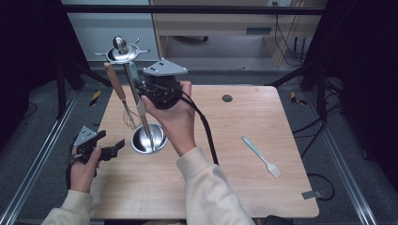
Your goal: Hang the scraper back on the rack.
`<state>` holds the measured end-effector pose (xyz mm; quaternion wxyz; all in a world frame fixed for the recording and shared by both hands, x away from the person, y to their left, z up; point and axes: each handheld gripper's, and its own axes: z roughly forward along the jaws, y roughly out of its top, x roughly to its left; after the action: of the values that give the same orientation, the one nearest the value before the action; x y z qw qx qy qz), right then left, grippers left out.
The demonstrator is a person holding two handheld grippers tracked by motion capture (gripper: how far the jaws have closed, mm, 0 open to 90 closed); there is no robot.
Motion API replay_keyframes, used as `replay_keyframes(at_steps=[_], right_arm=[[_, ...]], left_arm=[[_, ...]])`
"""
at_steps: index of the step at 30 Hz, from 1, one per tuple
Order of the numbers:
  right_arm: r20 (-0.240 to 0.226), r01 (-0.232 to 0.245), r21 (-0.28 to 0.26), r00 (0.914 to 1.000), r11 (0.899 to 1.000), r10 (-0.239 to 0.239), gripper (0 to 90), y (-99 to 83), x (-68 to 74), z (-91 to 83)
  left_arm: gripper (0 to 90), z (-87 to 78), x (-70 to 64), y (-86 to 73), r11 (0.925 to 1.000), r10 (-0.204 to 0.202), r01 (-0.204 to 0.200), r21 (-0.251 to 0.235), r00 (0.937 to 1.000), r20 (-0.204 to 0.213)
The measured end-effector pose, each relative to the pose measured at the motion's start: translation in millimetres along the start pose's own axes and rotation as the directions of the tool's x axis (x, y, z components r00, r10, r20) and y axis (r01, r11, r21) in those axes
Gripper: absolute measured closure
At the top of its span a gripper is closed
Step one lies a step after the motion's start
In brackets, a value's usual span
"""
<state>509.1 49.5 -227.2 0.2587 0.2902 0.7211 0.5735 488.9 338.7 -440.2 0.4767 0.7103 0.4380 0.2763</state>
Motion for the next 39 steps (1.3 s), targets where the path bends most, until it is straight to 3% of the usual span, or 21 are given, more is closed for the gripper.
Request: replay_keyframes(at_steps=[2, 3, 5, 15, 23, 34, 39], right_arm=[[0.009, 0.006, 0.016, 0.9999, 1.000, -0.007, 62.4, -2.9, -3.0, -4.8], [0.018, 0.006, 0.027, 0.9998, 1.000, -0.007, 62.9, -4.8, -4.6, -7.5], [0.024, 0.013, 0.049, 0.9996, 0.999, -0.014, 63.1, -9.8, -8.7, -12.7], [0.058, 0.019, 0.137, 0.9979, 0.990, -0.027, 67.6, -41.7, -27.8, -35.3], [0.083, -0.002, 0.203, 0.9964, 0.979, -0.016, 69.6, -78.4, -41.6, -43.2], [0.125, -0.032, 0.269, 0.9921, 0.963, -0.002, 71.3, -114.1, -59.7, -55.1], [0.158, -0.055, 0.301, 0.9873, 0.952, 0.007, 71.3, -134.1, -69.2, -62.9]], left_arm=[[7.5, -4.2, -1.6, 5.6, 0.9999, 0.008, -0.008, -0.015, 1.0000, -0.002], [7.5, -5.1, -2.2, 9.6, 0.9991, 0.018, -0.018, -0.039, 0.9997, 0.018], [7.6, -11.0, -4.4, 17.8, 0.9992, 0.022, -0.022, -0.033, 0.9998, 0.002], [9.5, -37.4, -18.7, 64.3, 0.9932, 0.064, -0.062, -0.098, 0.9978, 0.017], [13.7, -60.9, -30.8, 101.7, 0.9823, 0.116, -0.109, -0.153, 0.9925, 0.038], [21.5, -74.8, -39.8, 127.6, 0.9721, 0.160, -0.148, -0.182, 0.9859, 0.051], [33.2, -82.2, -45.2, 143.2, 0.9685, 0.157, -0.138, -0.208, 0.9846, 0.078]])
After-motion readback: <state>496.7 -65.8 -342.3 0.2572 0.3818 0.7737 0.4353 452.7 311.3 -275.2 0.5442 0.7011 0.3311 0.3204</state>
